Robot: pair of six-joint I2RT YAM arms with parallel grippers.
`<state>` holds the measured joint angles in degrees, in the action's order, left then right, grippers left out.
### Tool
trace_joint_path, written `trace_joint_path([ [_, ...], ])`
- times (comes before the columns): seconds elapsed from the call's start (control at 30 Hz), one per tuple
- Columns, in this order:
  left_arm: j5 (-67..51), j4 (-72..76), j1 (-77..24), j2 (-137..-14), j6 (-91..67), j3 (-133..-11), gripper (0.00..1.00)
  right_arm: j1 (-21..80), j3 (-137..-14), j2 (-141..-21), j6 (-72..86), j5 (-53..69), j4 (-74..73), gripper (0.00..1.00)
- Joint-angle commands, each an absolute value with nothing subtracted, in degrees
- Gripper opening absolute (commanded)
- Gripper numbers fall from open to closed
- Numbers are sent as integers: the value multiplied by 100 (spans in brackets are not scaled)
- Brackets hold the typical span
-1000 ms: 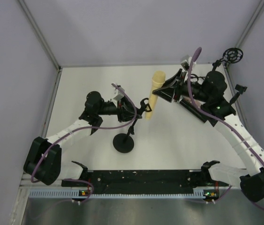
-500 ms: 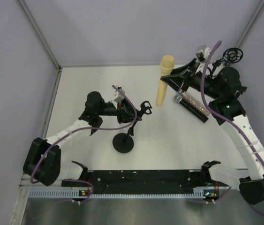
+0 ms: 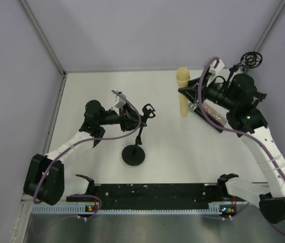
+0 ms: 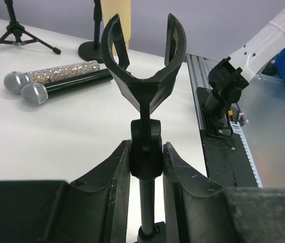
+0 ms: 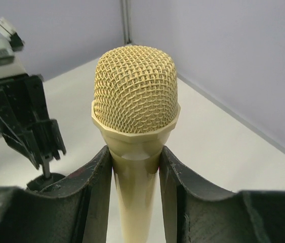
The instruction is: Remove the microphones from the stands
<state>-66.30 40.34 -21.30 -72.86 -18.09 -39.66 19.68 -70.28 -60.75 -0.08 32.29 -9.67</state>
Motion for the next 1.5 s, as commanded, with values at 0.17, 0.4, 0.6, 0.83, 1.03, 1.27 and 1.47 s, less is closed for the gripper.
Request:
trace_joint_path([
  [0.17, -6267, 5227, -1723, -6935, -2214, -3665, 0, 1934, -6803, -5573, -1537, 2716, -2126, 0],
  [0.4, -5942, 5889, -1503, -6812, -2558, -3454, 0, 1925, -6487, -5432, -1881, 2479, -2715, 0],
  [0.6, -5740, 6011, -1363, -6671, -2575, -3305, 0, 1925, -6425, -5502, -2091, 2207, -3233, 0],
  [0.83, -5555, 6258, -1292, -6636, -2584, -3182, 0, 1942, -5916, -5651, -2469, 1688, -3541, 0],
  [1.03, -5370, 6311, -1231, -6583, -2584, -3129, 0, 1934, -5590, -6011, -2751, 1354, -3604, 0],
  [1.27, -5353, 6319, -1195, -6592, -2575, -3102, 0, 1934, -5353, -6442, -2865, 924, -3279, 0],
  [1.47, -5370, 6311, -1178, -6592, -2575, -3085, 0, 1942, -5159, -6960, -3041, 502, -2848, 0],
])
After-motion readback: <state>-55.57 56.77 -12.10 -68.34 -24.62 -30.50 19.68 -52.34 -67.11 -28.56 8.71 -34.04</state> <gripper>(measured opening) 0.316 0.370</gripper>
